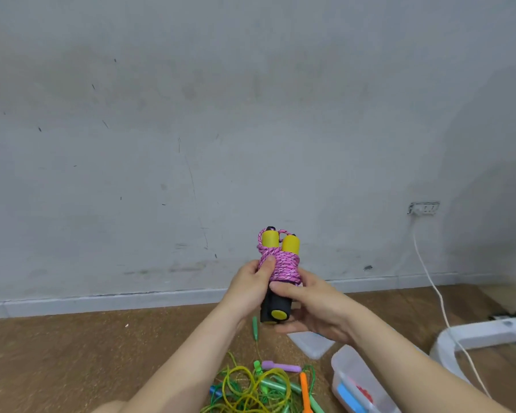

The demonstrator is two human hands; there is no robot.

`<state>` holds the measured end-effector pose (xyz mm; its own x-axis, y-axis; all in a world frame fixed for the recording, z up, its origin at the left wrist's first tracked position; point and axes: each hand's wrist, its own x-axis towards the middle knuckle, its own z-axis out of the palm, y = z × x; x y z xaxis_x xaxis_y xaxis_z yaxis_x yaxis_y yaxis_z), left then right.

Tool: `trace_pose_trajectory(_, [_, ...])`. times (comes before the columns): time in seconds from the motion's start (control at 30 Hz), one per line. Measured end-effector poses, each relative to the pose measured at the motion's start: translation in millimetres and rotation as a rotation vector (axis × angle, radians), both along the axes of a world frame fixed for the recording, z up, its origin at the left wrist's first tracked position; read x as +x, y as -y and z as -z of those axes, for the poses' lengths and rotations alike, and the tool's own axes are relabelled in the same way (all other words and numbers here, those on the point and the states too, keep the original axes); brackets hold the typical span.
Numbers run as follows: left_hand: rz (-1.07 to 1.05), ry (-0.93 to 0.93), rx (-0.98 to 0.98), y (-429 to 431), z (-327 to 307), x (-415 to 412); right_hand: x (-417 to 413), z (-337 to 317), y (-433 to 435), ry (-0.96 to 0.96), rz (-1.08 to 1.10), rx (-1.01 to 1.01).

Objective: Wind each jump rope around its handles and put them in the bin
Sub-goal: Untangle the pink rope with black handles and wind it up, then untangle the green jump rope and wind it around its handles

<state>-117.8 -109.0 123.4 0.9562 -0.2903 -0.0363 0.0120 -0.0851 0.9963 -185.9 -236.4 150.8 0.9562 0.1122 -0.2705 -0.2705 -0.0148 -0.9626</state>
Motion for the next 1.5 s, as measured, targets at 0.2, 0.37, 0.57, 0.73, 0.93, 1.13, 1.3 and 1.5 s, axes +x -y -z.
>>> trace_pose_trajectory(0.2, [0.104, -0.137, -0.064, 51.6, 18.7, -14.6, -18.5, 14.7, 55.5, 0.045, 0.127, -0.344])
trace_pose_trajectory(0.37, [0.102, -0.187, 0.012, 113.3, 60.9, -11.2, -14.8, 46.4, 119.4, -0.113, 0.168, -0.355])
trace_pose_trajectory(0.57, [0.212, -0.377, 0.233, 198.3, 138.1, 12.8, 16.2, 110.6, 196.1, -0.485, 0.25, -0.289])
trace_pose_trajectory(0.73, [0.27, -0.371, 0.427, 252.5, 216.5, 24.4, 34.5, 191.2, 263.7, -0.647, 0.358, -0.32])
trace_pose_trajectory(0.93, [0.615, -0.211, 0.638, 298.7, 294.1, 34.4, 43.7, 291.9, 308.6, -0.737, 0.428, -0.297])
trace_pose_trajectory(1.13, [0.761, -0.249, 0.733, 330.0, 338.2, 43.7, 63.2, 349.1, 337.5, -0.741, 0.319, -0.558])
trace_pose_trajectory(1.3, [0.801, -0.236, 0.798, 348.5, 368.1, 54.2, 64.8, 380.2, 330.0, -0.818, 0.555, -0.31])
trace_pose_trajectory(1.5, [0.682, -0.099, 0.694, 362.6, 382.8, 70.4, 75.3, 427.9, 304.0, -0.552, 1.075, -0.029])
